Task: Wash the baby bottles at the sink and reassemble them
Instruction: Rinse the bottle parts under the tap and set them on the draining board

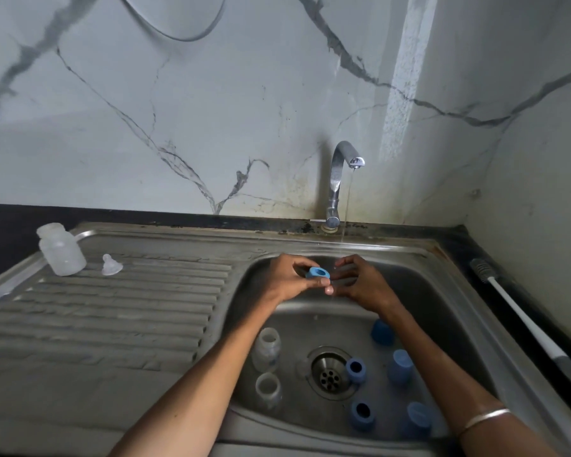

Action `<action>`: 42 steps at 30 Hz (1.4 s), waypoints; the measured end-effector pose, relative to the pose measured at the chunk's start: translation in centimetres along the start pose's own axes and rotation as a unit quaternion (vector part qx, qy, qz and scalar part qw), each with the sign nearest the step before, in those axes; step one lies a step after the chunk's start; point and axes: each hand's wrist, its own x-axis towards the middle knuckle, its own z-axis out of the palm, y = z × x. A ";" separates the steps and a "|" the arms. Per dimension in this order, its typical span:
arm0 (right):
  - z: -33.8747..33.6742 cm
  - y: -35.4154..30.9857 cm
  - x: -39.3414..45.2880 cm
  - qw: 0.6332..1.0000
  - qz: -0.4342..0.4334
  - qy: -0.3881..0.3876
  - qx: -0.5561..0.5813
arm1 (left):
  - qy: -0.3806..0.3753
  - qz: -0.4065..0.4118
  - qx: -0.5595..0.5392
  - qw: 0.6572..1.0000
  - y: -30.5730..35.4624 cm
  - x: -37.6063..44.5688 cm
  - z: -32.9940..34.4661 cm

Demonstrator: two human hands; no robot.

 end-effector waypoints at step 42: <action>3.1 2.6 1.3 0.966 -0.038 -0.069 -0.245 | 0.294 -0.173 0.145 0.929 -11.8 -8.2 -20.7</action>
